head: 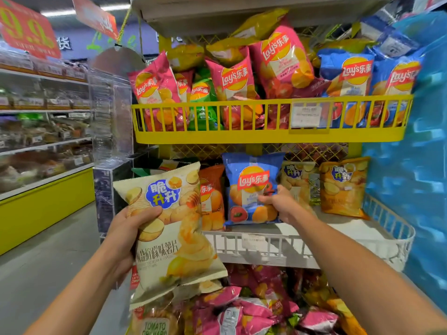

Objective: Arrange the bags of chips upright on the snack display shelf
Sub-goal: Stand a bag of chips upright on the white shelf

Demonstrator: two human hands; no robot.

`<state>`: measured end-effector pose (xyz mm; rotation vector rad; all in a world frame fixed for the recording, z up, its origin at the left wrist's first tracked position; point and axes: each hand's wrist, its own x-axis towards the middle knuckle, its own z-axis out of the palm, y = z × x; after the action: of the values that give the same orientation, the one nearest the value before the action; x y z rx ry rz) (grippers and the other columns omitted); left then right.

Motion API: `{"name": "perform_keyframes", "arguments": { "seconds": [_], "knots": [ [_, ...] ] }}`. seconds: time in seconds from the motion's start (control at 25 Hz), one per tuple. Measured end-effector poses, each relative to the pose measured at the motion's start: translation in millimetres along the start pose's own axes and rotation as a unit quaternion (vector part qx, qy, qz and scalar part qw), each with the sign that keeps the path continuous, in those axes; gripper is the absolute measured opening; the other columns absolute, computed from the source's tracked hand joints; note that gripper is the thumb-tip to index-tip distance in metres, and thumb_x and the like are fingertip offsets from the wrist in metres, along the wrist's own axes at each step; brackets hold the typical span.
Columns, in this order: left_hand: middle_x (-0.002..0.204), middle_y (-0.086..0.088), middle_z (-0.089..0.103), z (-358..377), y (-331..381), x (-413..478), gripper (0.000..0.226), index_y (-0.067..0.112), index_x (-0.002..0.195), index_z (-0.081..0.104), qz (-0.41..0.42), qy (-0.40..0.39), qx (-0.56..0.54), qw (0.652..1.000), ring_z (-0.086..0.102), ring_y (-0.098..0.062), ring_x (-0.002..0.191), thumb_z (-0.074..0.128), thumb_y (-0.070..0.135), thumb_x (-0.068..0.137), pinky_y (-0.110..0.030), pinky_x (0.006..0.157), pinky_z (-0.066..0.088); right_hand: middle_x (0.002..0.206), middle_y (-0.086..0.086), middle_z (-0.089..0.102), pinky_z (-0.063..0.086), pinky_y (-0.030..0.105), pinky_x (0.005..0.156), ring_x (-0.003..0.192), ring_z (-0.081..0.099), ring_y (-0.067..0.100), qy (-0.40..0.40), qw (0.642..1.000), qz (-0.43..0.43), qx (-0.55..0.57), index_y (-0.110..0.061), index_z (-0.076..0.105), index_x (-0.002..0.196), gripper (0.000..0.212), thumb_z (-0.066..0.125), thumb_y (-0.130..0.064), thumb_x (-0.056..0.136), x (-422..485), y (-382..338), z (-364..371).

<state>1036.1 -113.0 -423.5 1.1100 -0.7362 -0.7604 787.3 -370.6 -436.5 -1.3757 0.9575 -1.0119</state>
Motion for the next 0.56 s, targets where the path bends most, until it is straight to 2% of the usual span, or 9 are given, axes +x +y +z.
{"name": "perform_keyframes", "arguments": {
  "seconds": [0.12,0.24,0.28,0.36,0.44,0.52,0.56],
  "knots": [
    [0.096,-0.019,0.077,1,-1,1,0.058,0.005,0.115,0.067,-0.004,-0.005,0.011,1.0,0.076,-0.031,0.072,0.083,0.013,0.06,-0.039,0.062,0.061,0.114,0.016,0.066,0.055,0.033,0.069,0.094,0.064,0.027,-0.01,0.997,0.028,-0.069,-0.011,0.055,0.103,0.042,0.078,0.005,0.073,11,20,16],
    [0.103,-0.02,0.076,9,-1,3,0.066,0.006,0.122,0.062,-0.012,-0.008,0.013,1.0,0.075,-0.038,0.087,0.085,0.015,0.061,-0.047,0.076,0.06,0.119,0.01,0.067,0.056,0.038,0.087,0.104,0.065,0.025,-0.009,0.977,0.059,-0.204,-0.007,0.056,0.122,0.072,0.091,-0.016,0.06,21,39,19],
    [0.103,-0.02,0.076,13,-2,3,0.066,0.006,0.123,0.061,-0.014,-0.011,0.012,1.0,0.074,-0.039,0.089,0.084,0.016,0.062,-0.049,0.079,0.059,0.116,0.01,0.068,0.056,0.039,0.09,0.103,0.066,0.025,-0.007,0.972,0.066,-0.224,-0.007,0.059,0.119,0.07,0.092,-0.021,0.058,23,43,20],
    [0.104,-0.019,0.076,19,-3,4,0.063,0.006,0.123,0.06,-0.018,-0.017,0.012,1.0,0.073,-0.04,0.092,0.082,0.017,0.065,-0.05,0.081,0.059,0.11,0.011,0.071,0.056,0.036,0.087,0.099,0.066,0.024,-0.015,0.966,0.063,-0.251,-0.005,0.066,0.108,0.054,0.09,-0.022,0.063,18,41,20],
    [0.105,-0.019,0.076,27,-5,6,0.063,0.007,0.123,0.061,-0.02,-0.022,0.019,0.999,0.072,-0.041,0.094,0.081,0.018,0.065,-0.051,0.082,0.059,0.101,0.009,0.07,0.054,0.034,0.075,0.09,0.064,0.021,-0.037,0.96,0.061,-0.271,-0.003,0.067,0.101,0.044,0.087,-0.023,0.068,5,29,18],
    [0.106,-0.021,0.075,40,-8,7,0.062,0.007,0.122,0.063,-0.025,-0.034,0.022,0.999,0.072,-0.041,0.092,0.081,0.019,0.063,-0.052,0.083,0.058,0.086,0.006,0.059,0.044,0.028,0.061,0.076,0.055,0.017,-0.05,0.952,0.061,-0.294,-0.001,0.06,0.094,0.037,0.082,-0.025,0.075,-3,19,7],
    [0.107,-0.022,0.074,50,-9,8,0.06,0.006,0.12,0.065,-0.027,-0.046,0.023,0.998,0.073,-0.039,0.089,0.08,0.019,0.063,-0.052,0.084,0.058,0.085,0.006,0.053,0.04,0.029,0.061,0.075,0.052,0.017,-0.054,0.951,0.061,-0.297,0.0,0.058,0.096,0.038,0.079,-0.026,0.078,-9,14,1]
  ]
}}
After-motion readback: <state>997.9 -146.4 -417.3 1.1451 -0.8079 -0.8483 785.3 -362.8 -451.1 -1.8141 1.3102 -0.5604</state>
